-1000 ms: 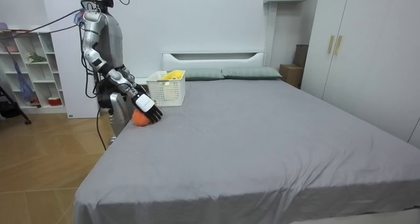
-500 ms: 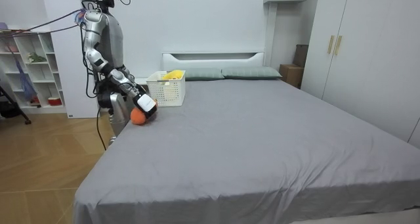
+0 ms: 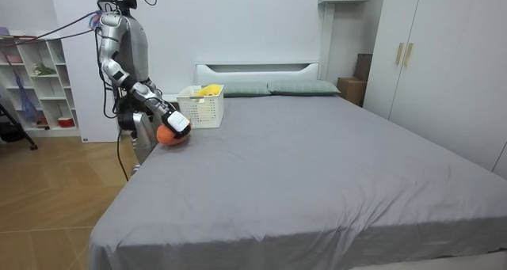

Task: Collect toys from the bed

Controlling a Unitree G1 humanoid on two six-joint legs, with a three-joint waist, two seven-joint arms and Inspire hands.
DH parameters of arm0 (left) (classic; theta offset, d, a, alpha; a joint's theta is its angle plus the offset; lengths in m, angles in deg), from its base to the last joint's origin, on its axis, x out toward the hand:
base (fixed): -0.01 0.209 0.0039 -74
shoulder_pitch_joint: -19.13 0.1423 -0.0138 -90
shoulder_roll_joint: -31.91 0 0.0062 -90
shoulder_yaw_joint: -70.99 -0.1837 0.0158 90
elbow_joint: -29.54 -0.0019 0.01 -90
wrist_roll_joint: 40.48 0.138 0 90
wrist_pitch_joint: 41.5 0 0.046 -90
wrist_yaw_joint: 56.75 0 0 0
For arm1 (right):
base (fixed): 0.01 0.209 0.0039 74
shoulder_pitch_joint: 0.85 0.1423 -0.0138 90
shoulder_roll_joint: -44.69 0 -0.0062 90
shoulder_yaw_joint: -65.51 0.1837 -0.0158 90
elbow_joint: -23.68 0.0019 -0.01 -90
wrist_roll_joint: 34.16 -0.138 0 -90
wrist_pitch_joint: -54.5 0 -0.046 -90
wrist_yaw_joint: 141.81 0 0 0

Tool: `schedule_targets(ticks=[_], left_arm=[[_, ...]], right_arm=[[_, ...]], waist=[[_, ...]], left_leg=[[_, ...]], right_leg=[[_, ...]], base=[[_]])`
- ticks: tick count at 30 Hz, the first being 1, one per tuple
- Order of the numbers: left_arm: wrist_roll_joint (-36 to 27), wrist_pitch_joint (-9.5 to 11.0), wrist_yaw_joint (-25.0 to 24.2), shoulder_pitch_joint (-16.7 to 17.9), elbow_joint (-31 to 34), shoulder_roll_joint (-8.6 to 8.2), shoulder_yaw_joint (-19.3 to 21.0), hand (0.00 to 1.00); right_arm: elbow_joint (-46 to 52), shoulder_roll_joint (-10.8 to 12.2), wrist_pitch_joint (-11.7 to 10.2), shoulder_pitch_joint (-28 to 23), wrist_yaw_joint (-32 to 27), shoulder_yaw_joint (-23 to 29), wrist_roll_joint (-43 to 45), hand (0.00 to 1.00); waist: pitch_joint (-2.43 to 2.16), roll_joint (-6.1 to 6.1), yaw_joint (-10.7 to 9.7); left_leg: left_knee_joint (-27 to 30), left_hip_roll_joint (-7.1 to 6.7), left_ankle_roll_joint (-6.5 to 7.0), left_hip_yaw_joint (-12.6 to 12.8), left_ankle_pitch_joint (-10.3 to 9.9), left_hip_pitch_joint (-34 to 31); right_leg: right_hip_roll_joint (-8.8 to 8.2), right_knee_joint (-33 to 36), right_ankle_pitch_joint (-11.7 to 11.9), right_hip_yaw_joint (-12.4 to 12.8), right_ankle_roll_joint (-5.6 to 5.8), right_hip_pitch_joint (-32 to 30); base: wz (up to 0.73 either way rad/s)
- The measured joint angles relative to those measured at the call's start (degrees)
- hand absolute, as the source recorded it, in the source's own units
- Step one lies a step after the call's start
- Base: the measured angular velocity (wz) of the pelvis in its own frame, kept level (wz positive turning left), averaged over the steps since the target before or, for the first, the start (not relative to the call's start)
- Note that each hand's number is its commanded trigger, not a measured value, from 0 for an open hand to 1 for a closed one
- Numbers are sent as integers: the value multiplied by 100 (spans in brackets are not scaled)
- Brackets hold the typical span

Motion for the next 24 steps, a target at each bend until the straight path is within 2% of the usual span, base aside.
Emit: schedule_targets(ticks=[7,16,24], left_arm=[[4,13,43,36,-4,-5,71,0],[18,100,41,-17,-227,-11,133,0],[71,100,46,22,-225,16,144,0]], right_arm=[[474,3,-12,-30,-110,69,-60,100],[1620,-18,-72,-11,-193,877,-543,100],[2288,-48,-66,23,-183,958,-863,100]], waist=[[7,18,-18],[-4,36,-57],[-1,-3,-98]], left_leg=[[-8,-3,0,-2,-1,177],[-2,-3,-3,-4,-1,315],[-5,-2,-5,-4,0,353]], right_leg=[[4,-13,-1,28,2,157],[16,-10,0,80,2,259],[16,-6,-1,79,2,293]], base=[[0],[0],[0]])
